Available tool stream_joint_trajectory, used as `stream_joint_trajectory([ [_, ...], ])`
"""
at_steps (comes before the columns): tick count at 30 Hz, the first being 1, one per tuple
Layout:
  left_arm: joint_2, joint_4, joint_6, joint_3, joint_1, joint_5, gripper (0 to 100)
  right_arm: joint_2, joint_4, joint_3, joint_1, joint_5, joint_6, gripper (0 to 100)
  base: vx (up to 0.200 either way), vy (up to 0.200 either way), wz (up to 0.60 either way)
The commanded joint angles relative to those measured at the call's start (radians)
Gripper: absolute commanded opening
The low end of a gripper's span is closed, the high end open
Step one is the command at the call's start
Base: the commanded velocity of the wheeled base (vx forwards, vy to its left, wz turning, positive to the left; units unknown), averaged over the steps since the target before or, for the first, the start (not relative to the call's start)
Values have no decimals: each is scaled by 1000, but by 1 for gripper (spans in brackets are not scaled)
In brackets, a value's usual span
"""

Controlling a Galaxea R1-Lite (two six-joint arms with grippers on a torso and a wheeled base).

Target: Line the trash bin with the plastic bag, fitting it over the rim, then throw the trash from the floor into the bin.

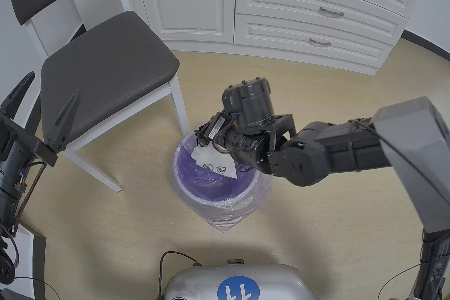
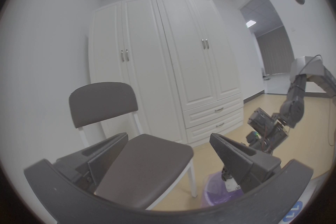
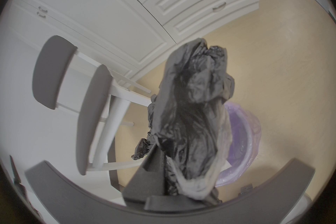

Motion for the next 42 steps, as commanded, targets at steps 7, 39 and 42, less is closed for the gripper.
stream_joint_trajectory([
  [7,33,0,1,-16,79,18,100,241,-34,-83,-27,-9,31,0,0,0,0],
  [39,27,0,4,-13,79,18,100,314,-508,201,-29,-14,-305,0,0,0,0],
  [42,29,0,4,-12,79,18,100,330,-506,195,-24,-6,-308,0,0,0,0],
])
